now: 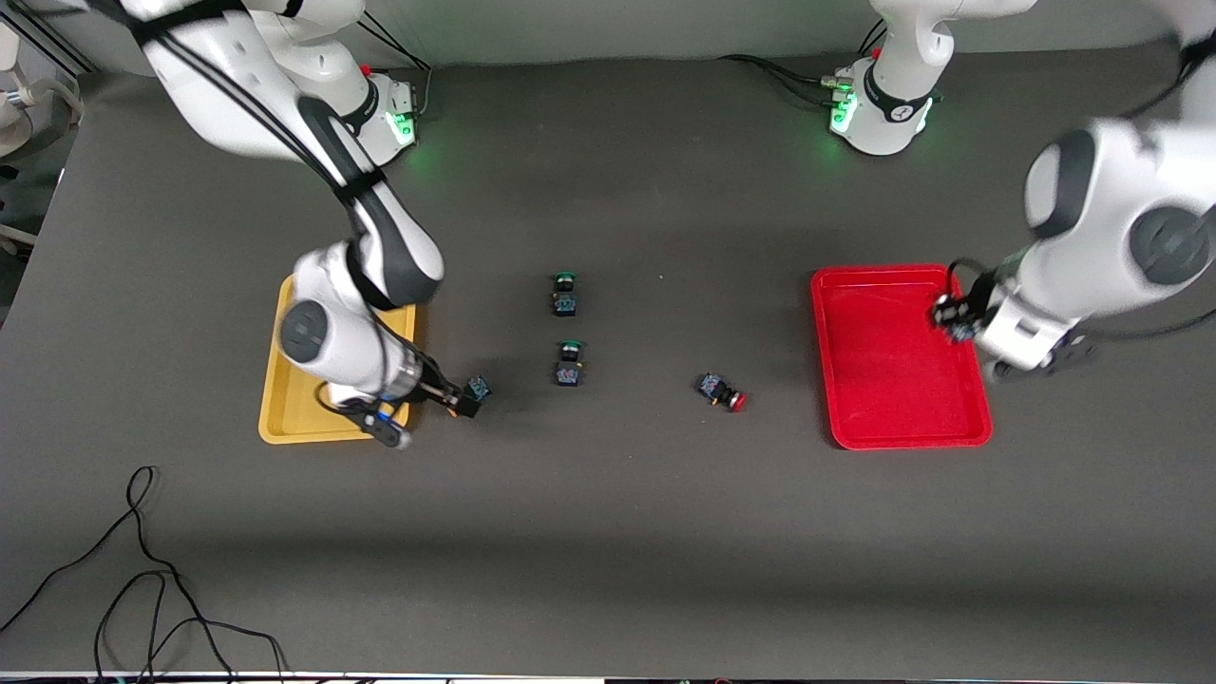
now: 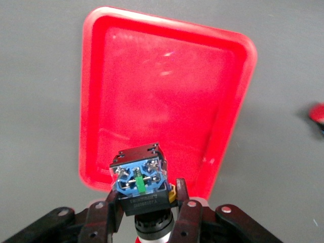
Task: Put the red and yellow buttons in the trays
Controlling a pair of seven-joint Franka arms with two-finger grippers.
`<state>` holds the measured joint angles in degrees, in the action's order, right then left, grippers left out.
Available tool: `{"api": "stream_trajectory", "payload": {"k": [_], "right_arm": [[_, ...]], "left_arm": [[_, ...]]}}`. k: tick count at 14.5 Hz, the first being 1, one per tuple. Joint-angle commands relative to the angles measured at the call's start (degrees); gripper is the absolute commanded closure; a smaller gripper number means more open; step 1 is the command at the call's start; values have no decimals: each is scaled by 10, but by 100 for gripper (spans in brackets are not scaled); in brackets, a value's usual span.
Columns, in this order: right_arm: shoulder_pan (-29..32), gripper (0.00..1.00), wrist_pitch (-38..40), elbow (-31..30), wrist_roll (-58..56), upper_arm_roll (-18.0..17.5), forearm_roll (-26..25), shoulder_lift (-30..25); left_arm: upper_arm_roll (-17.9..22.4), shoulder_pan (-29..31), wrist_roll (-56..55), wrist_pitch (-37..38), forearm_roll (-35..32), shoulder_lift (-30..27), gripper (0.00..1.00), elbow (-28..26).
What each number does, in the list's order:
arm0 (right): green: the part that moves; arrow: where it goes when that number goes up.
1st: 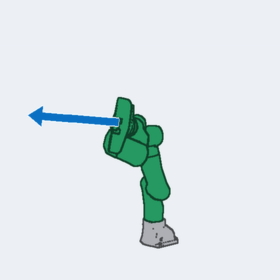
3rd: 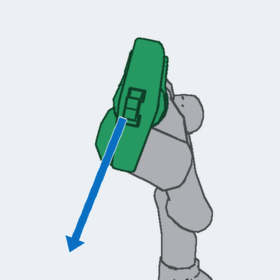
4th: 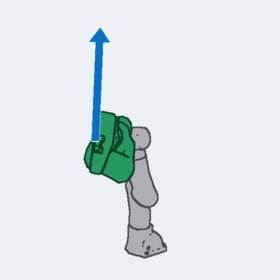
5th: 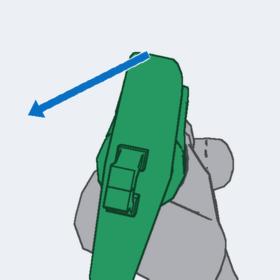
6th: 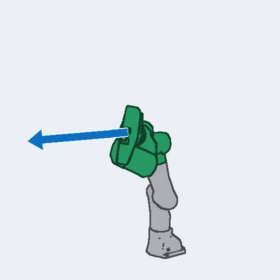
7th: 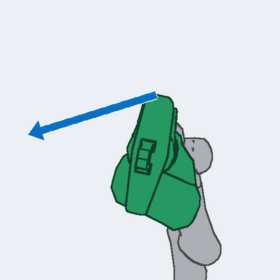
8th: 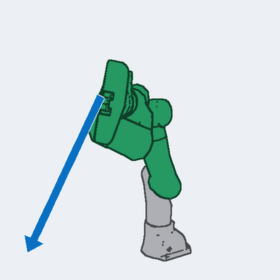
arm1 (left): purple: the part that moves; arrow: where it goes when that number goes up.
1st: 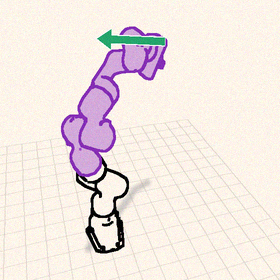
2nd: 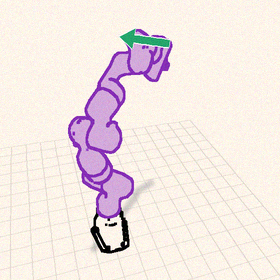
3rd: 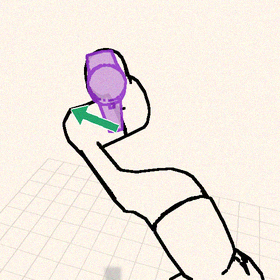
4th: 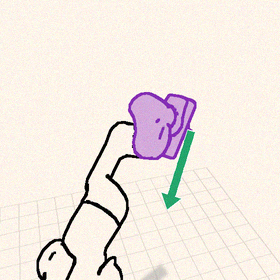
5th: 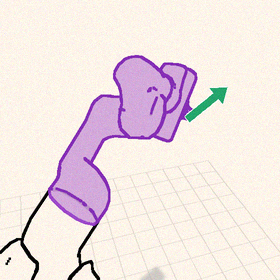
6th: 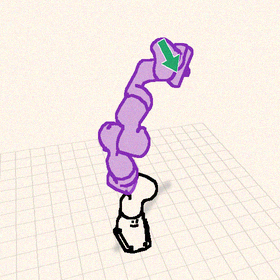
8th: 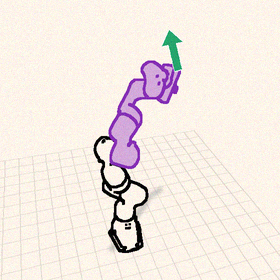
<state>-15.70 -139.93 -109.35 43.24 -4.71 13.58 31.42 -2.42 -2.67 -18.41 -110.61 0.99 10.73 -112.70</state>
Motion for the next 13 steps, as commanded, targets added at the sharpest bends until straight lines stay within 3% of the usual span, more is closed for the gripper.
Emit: {"api": "stream_trajectory", "payload": {"k": [1, 4, 5, 6, 7, 8, 9, 11, 13], "right_arm": [[4, 0, -16, 12, 24, -2, 3, 28], [1, 0, -22, 8, 24, -2, 4, 36], [1, 18, -22, 8, 22, -2, 3, 36], [1, 49, -22, 8, 22, -2, 3, 35], [1, 73, -22, 8, 22, -5, 3, 35], [1, 88, -21, 8, 20, -6, 3, 34], [1, 99, -16, 7, 14, -6, 3, 32], [4, 100, 3, 4, 14, -6, 3, 14], [12, 100, 70, 12, 11, -3, 3, -34]], "left_arm": [[-7, 18, 7, -99, -7, 33, 100, -55], [-7, 15, 0, -217, -7, 29, 100, -159], [-7, 12, -3, -246, -7, 26, 100, -185], [-8, 11, -4, -264, -7, 26, 100, -201], [-8, 11, -4, -262, -6, 27, 100, -204], [-8, 11, -5, -255, -6, 25, 73, -203], [-9, 11, -4, -252, -6, 22, 3, -202], [-13, 10, -5, -214, -6, 6, 0, -180], [-15, 0, -10, -100, 3, 9, 0, -91]]}}
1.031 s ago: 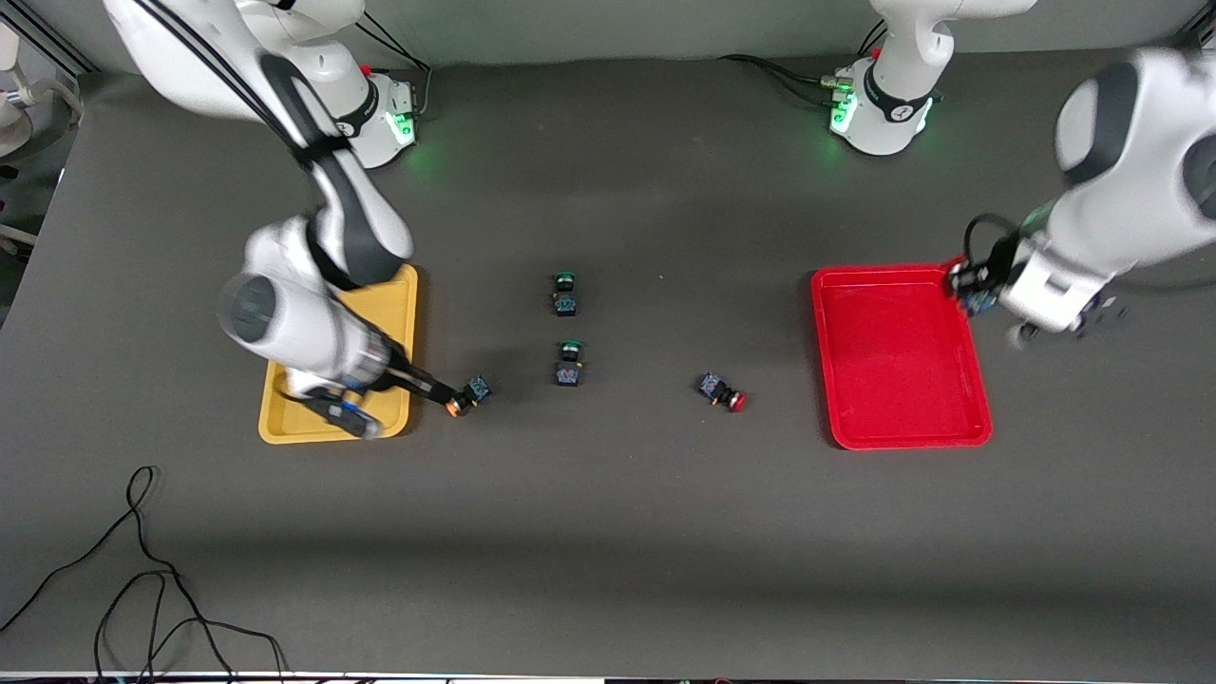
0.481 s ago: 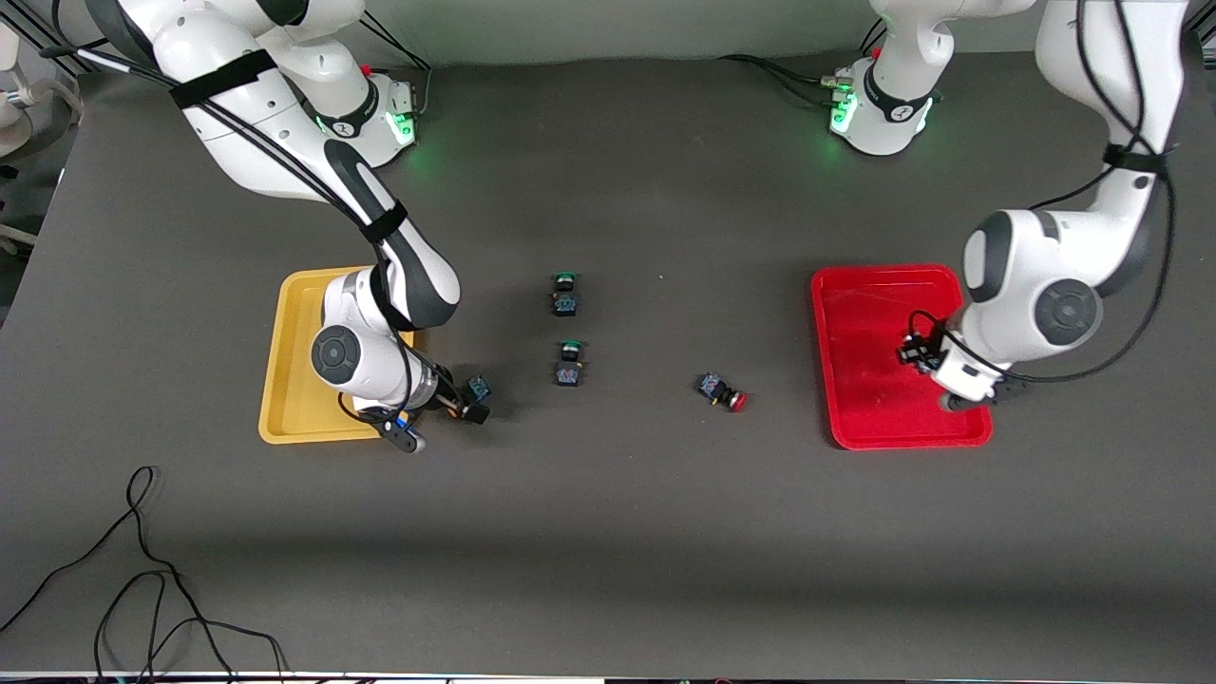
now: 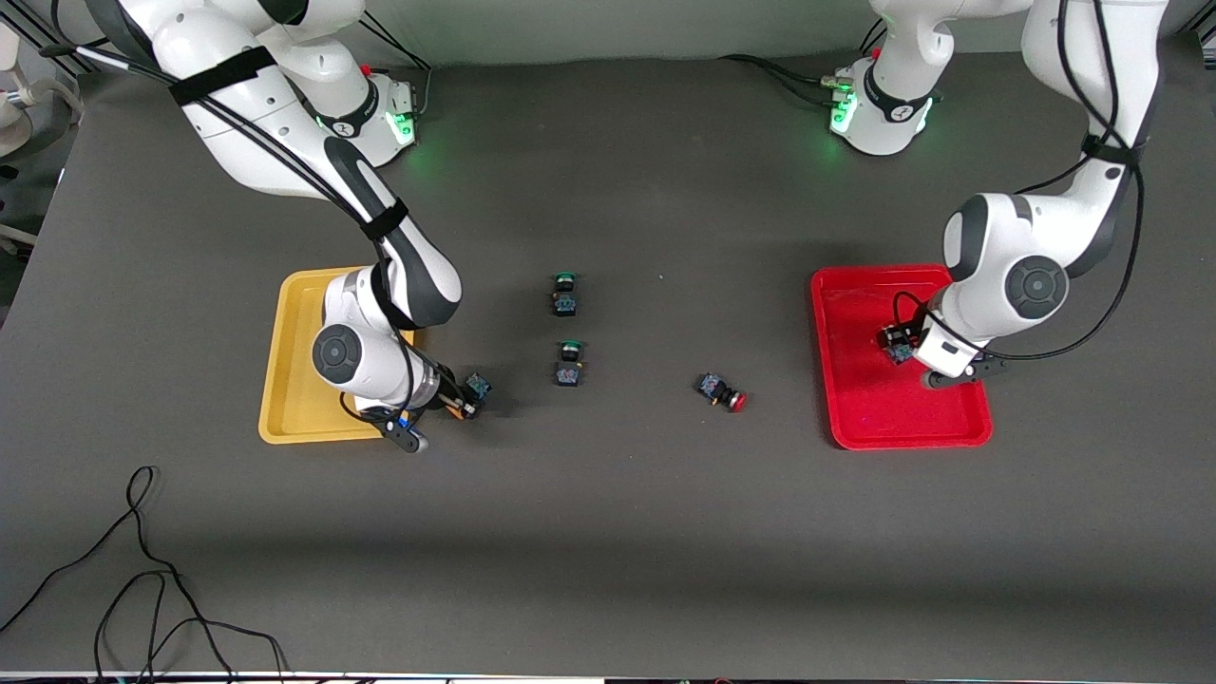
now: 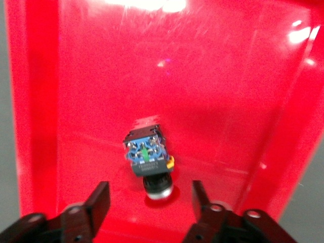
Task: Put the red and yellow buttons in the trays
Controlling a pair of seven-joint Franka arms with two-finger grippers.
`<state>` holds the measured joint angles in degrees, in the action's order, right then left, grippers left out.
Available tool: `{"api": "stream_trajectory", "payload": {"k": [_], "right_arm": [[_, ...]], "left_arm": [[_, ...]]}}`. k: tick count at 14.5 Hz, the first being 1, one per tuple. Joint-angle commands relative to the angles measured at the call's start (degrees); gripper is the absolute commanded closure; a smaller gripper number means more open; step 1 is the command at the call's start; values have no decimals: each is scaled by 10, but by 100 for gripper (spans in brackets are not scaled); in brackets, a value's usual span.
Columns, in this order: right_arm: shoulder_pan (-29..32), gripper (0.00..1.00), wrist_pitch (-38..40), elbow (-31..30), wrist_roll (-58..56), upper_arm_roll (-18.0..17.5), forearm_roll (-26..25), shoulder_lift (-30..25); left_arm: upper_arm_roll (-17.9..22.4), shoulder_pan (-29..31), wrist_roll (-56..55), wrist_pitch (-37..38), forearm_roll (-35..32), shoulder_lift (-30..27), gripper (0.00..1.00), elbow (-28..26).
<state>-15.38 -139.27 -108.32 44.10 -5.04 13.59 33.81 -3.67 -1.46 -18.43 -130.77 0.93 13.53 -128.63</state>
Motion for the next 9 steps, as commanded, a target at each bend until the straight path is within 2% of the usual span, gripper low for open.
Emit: {"api": "stream_trajectory", "payload": {"k": [1, 2, 4, 5, 7, 9], "right_arm": [[15, 100, 105, 4, -10, 3, 2, -86], [19, 100, 146, 1, -43, 13, 1, -119], [20, 100, 189, -14, -145, 72, 0, -159], [20, 100, 187, -31, -211, 100, -1, -158], [20, 100, 101, -97, -301, 140, 0, -147], [25, 100, 46, -122, -347, 157, 7, -128]], "left_arm": [[-2, -25, -22, 159, 8, -11, 0, 126], [-2, -40, -43, 214, 13, 4, 0, 192], [-2, -67, -87, 290, 14, 36, 0, 308], [-2, -78, -99, 319, 15, 62, 0, 372], [-2, -84, -109, 385, 29, 119, 0, 491], [-2, -92, -126, 414, 59, 160, 0, 566]]}}
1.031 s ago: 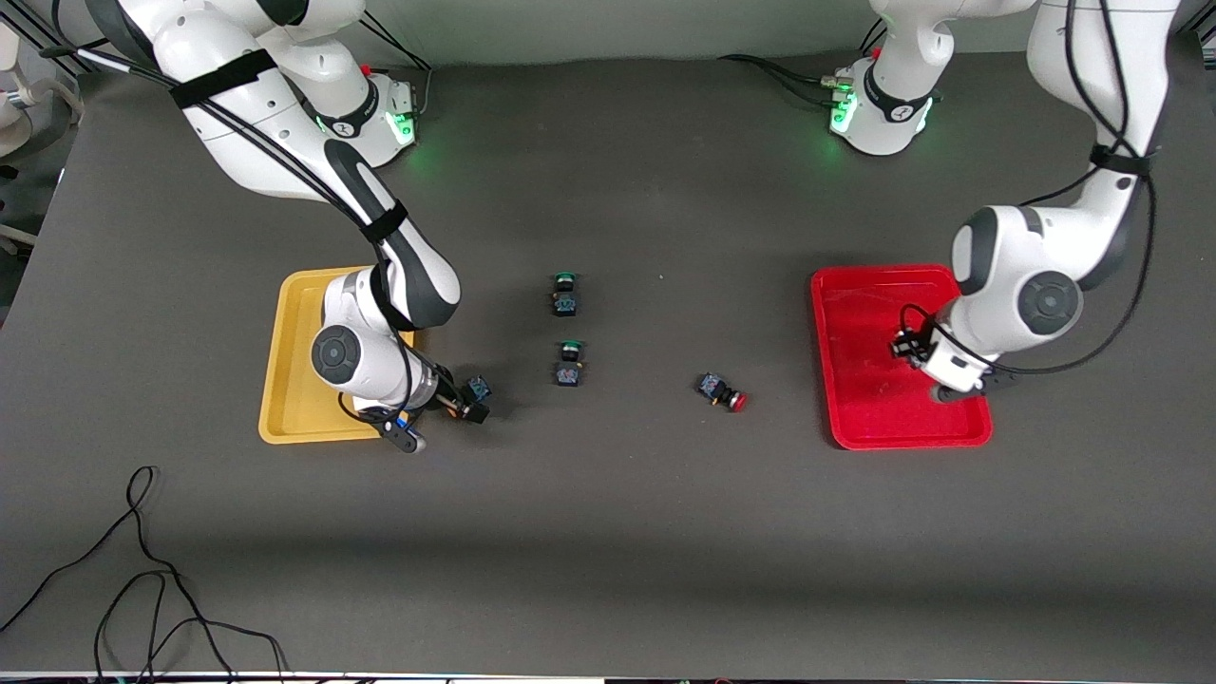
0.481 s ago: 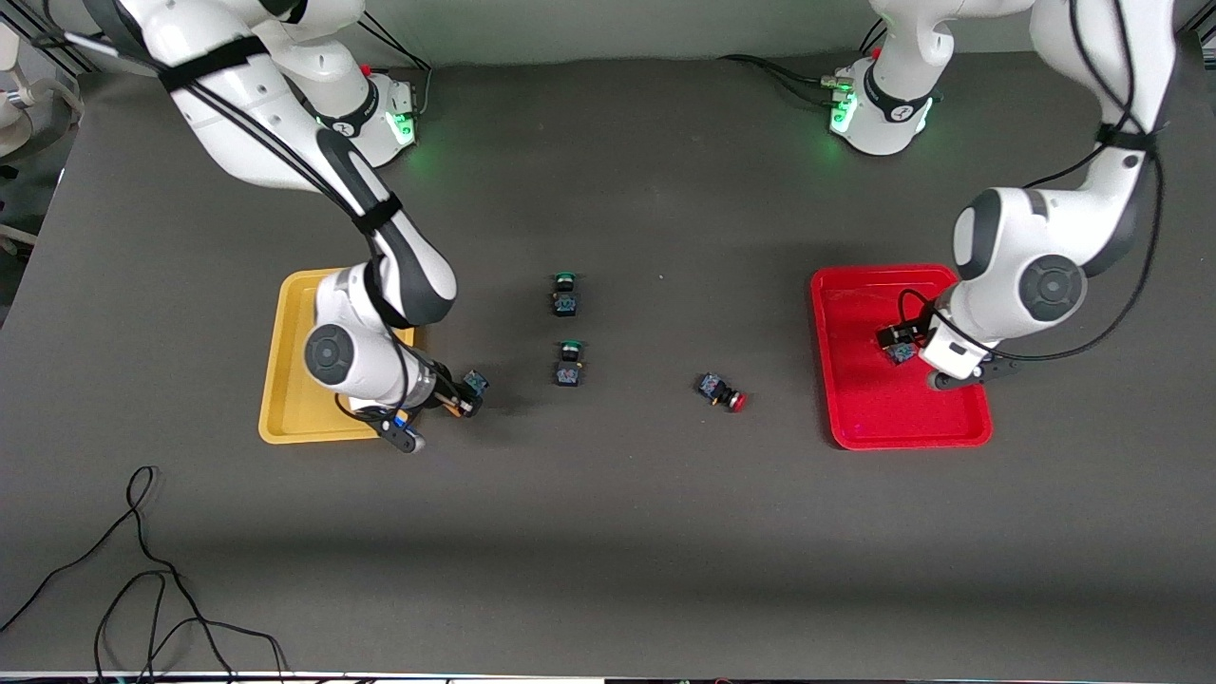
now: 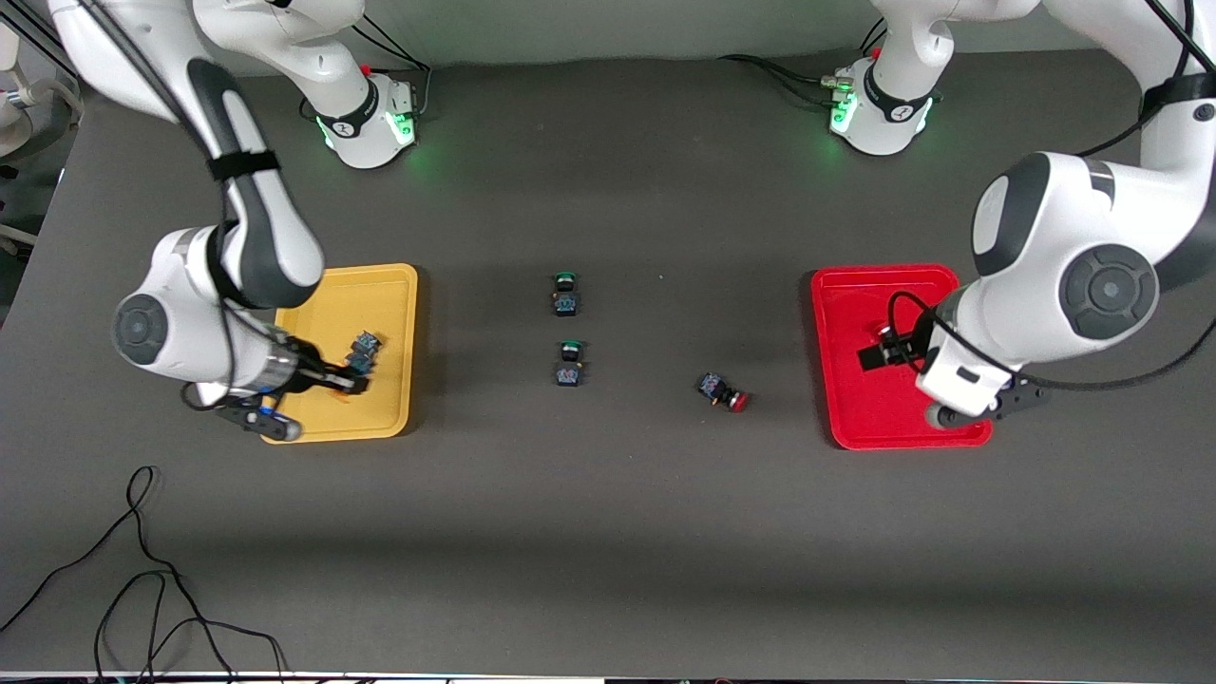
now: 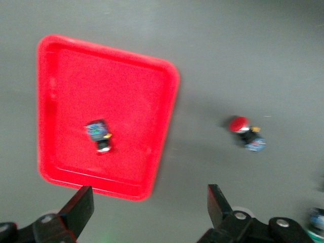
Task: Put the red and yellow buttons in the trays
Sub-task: 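Place the yellow button in the yellow tray with the right gripper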
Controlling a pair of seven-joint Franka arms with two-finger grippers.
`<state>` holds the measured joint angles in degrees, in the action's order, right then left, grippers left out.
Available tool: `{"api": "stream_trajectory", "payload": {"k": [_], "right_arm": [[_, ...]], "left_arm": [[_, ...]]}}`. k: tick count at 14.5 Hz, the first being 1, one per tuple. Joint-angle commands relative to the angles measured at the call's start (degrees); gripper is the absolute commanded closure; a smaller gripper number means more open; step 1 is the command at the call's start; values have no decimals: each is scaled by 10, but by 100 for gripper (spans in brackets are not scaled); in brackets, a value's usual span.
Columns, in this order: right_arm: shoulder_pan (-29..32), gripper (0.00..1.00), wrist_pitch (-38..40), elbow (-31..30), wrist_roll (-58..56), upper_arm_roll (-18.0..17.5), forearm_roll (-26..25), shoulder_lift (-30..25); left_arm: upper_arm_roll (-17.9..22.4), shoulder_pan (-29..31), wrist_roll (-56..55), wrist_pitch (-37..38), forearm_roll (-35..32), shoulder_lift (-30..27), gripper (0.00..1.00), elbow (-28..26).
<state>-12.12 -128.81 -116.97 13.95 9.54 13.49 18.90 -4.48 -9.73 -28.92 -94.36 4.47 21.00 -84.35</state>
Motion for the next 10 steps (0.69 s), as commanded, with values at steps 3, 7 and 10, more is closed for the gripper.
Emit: {"api": "stream_trajectory", "payload": {"k": [3, 7, 10], "right_arm": [[-9, 100, -63, -28, -55, 8, 63, 34], [-14, 0, -57, -29, -54, 7, 71, 18], [-23, 0, -23, -29, -50, 7, 70, -35]], "left_arm": [[8, -58, -90, 40, 20, 134, 0, 164], [7, -128, -207, -49, 21, 197, 0, 139], [6, -134, -216, -164, 31, 204, 0, 56]]}}
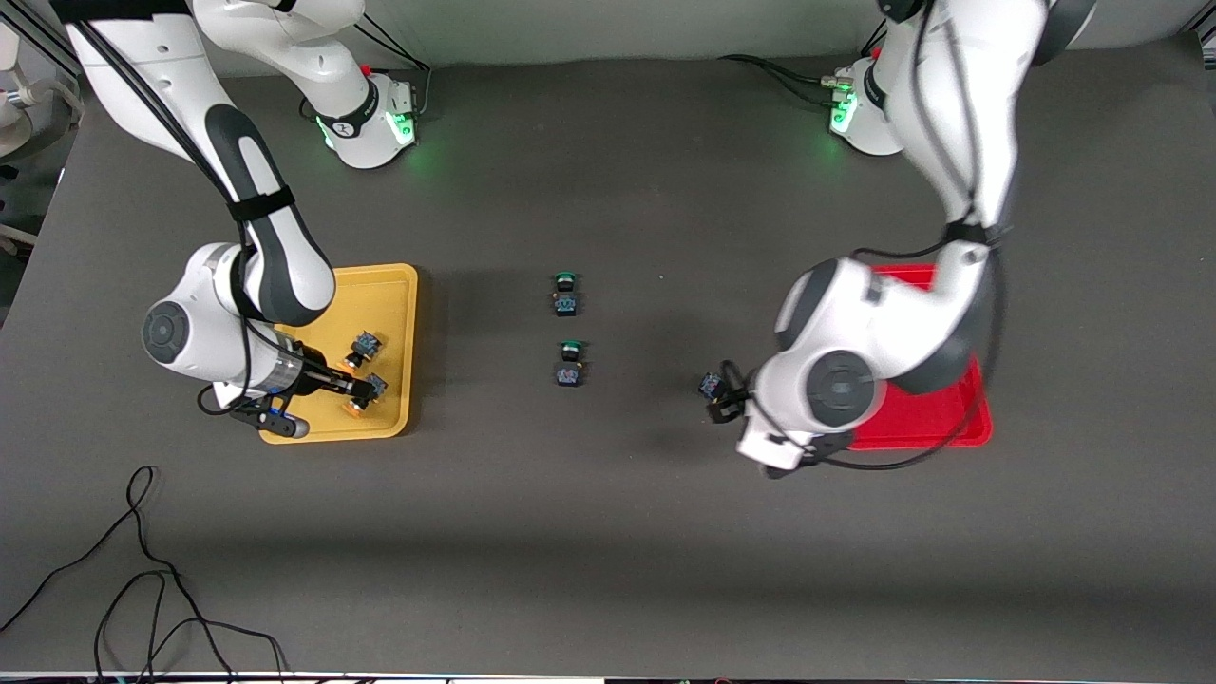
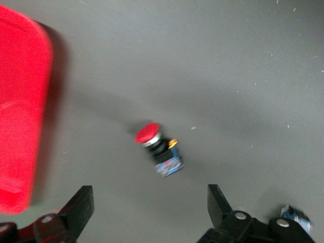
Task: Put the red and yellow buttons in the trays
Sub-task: 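Grasp the second red button with the left gripper while the right gripper retracts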
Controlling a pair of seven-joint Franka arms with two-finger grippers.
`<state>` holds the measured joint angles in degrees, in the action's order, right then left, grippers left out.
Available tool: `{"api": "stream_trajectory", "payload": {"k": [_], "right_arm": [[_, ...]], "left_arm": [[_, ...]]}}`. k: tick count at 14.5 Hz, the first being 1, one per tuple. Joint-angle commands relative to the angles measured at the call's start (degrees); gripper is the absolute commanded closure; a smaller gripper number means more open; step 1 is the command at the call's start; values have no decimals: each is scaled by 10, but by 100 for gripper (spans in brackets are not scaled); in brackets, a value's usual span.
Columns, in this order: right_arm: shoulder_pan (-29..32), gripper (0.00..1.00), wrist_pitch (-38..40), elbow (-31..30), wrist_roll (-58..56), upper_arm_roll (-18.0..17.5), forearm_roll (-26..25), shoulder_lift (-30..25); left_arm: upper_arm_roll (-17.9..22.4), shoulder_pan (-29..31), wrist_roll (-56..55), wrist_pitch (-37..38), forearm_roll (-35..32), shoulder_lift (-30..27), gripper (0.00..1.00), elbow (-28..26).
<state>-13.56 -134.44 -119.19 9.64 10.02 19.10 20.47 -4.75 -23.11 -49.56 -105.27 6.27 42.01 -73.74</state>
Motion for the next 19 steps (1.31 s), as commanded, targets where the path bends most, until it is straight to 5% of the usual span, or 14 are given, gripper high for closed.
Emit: {"api": "stream_trajectory", "payload": {"k": [1, 4, 8, 11, 12, 13, 15, 16, 19], "right_arm": [[-9, 0, 60, -4, -6, 1, 14, -75], [-9, 0, 155, 8, -6, 3, -5, -190], [-8, 0, 287, 76, 35, -11, -144, -290], [10, 0, 327, 84, 14, -40, -169, -357], [16, 0, 344, 98, -3, -46, -169, -364], [29, 0, 366, 118, -21, -51, -169, -360], [43, 0, 375, 126, -54, -54, -169, -351], [45, 0, 373, 125, -59, -55, -169, -347], [76, 0, 370, 125, -59, -74, -166, -331]], "left_arm": [[9, -4, -12, -93, 23, -5, 0, -81], [9, -8, -12, -191, 24, -5, 0, -158], [9, -23, -49, -231, 32, -5, 1, -189], [9, -34, -69, -238, 32, -5, 8, -197], [9, -34, -69, -248, 32, -5, 15, -205], [9, -35, -69, -252, 32, -6, 35, -208], [9, -35, -69, -250, 32, -8, 92, -208], [9, -35, -70, -246, 32, -10, 100, -208], [10, -26, -69, -197, 32, -44, 100, -202]]}}
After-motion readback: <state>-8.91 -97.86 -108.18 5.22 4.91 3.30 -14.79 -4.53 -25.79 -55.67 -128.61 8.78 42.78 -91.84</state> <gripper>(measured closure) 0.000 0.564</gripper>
